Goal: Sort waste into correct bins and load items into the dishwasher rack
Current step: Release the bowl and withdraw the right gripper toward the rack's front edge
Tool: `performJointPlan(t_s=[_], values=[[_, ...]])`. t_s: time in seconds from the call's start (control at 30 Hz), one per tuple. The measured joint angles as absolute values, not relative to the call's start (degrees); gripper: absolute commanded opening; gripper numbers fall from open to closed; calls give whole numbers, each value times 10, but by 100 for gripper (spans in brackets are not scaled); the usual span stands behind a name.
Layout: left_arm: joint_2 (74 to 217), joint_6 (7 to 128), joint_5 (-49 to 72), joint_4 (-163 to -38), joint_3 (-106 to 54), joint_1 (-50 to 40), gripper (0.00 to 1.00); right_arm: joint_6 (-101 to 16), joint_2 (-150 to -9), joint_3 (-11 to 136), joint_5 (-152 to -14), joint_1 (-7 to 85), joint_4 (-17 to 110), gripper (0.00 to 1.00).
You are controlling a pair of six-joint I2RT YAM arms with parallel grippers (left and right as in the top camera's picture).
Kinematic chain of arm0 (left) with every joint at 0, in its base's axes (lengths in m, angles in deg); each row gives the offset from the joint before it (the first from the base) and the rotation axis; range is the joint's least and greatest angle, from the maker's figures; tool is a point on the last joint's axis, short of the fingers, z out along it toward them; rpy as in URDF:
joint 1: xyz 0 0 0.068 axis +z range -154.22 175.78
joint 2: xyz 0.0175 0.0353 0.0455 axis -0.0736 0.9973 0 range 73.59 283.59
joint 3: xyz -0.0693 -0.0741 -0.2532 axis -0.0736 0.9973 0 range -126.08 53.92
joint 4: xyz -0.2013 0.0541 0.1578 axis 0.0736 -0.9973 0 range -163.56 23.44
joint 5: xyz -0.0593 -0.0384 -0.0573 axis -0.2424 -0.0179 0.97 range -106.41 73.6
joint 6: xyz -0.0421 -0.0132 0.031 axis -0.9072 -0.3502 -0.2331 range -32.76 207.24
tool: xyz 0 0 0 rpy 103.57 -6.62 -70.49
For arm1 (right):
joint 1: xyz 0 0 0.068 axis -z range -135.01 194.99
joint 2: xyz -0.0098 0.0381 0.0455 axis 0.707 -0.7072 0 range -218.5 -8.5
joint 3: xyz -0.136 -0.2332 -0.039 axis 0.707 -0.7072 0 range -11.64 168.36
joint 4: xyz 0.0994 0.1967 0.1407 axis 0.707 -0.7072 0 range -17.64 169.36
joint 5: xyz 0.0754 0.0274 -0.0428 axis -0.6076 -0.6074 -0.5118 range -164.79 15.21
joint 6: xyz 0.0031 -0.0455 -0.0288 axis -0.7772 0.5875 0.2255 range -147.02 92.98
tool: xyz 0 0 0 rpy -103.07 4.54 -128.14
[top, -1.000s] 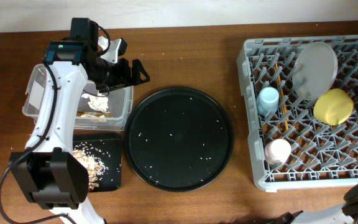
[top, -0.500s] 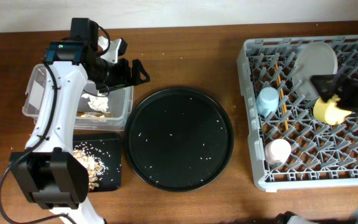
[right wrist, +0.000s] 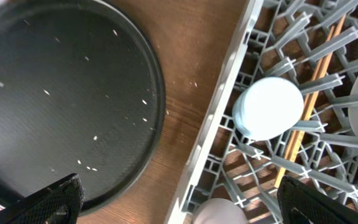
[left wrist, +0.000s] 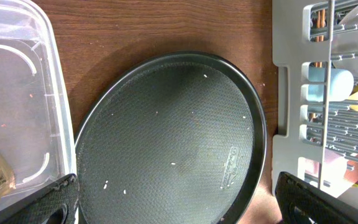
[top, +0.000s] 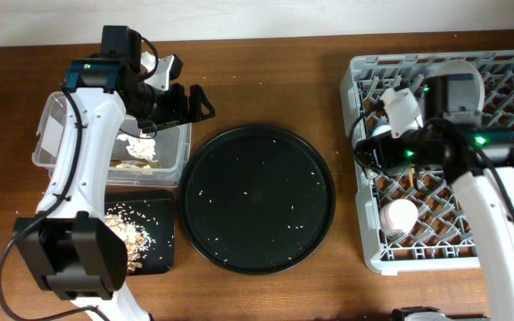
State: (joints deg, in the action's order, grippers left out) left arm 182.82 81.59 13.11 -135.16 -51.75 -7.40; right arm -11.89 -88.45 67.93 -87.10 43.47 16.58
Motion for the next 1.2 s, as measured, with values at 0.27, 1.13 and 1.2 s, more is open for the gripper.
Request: performJointPlan(t_s=[0.27, 1.13, 1.2], values=[[1828, 816, 131, -1352, -518, -74, 100, -116, -933, 679, -847, 434, 166, 98], [1828, 816, 131, -1351, -518, -74, 100, -115, -568, 681, -894, 434, 336, 98], [1828, 816, 131, -1352, -518, -74, 100, -115, -502, 683, -899, 434, 336, 98]])
